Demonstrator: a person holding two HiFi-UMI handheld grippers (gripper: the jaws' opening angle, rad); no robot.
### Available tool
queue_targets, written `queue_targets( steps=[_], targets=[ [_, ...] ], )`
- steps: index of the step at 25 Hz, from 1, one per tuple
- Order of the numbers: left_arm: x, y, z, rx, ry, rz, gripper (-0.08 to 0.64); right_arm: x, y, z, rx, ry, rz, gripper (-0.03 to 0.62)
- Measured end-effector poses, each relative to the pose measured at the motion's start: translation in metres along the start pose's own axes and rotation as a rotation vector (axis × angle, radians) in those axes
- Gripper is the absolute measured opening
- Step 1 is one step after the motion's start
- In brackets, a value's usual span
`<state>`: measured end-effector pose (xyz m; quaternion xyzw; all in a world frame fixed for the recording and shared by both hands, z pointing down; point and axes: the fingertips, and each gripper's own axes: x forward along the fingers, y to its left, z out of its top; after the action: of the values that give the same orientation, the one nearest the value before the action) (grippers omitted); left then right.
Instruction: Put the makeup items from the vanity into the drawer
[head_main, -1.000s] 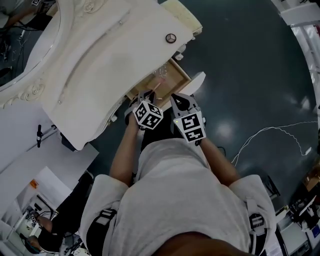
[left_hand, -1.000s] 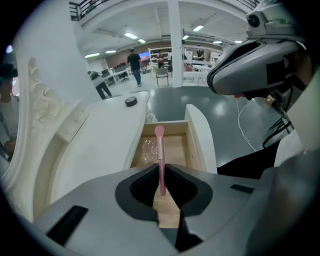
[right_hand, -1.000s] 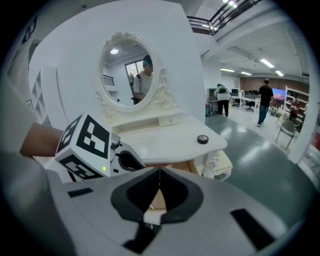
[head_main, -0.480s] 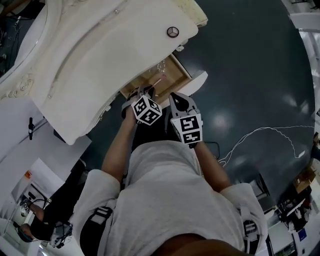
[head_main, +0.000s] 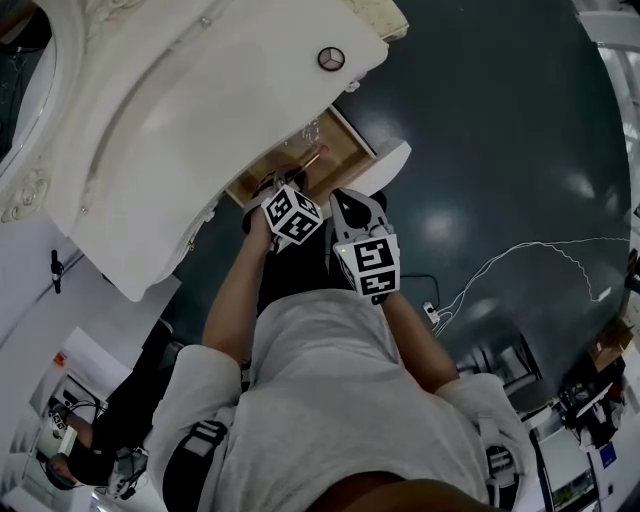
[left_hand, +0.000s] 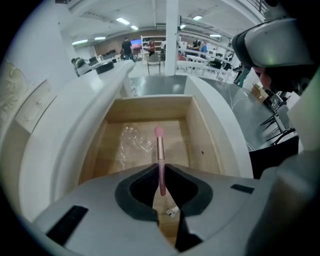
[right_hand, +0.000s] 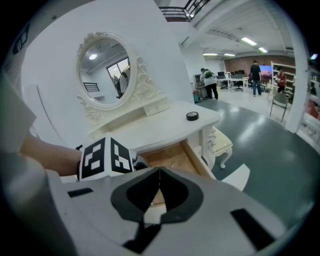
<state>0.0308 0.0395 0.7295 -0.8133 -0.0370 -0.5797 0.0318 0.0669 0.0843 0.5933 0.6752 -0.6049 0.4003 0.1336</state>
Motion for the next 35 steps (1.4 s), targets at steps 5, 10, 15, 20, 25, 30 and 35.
queue_targets(
  steps=[5, 10, 15, 20, 25, 30, 35],
  targets=[
    [0.017, -0.002, -0.004, 0.025, 0.024, -0.014, 0.043, 0.001, -0.011, -0.01, 0.029, 0.01, -0.018, 0.015],
    [0.029, -0.003, -0.006, 0.039, 0.044, -0.027, 0.043, -0.002, -0.019, -0.018, 0.054, 0.013, -0.036, 0.015],
    [0.039, -0.005, -0.004, 0.041, 0.051, -0.041, 0.043, -0.003, -0.024, -0.019, 0.066, 0.005, -0.045, 0.015],
    [0.045, -0.012, -0.005, 0.006, 0.061, -0.064, 0.044, -0.008, -0.027, -0.022, 0.067, 0.015, -0.052, 0.015],
    [0.048, -0.006, -0.008, -0.035, 0.068, -0.047, 0.044, -0.013, -0.032, -0.015, 0.057, 0.005, -0.066, 0.015],
    [0.036, 0.002, -0.001, -0.028, 0.049, 0.0, 0.043, -0.018, -0.034, -0.009, 0.026, 0.003, -0.065, 0.015],
    [-0.014, -0.003, 0.015, -0.057, -0.067, 0.021, 0.029, -0.025, -0.03, 0.012, -0.04, -0.008, -0.066, 0.015]
  ],
)
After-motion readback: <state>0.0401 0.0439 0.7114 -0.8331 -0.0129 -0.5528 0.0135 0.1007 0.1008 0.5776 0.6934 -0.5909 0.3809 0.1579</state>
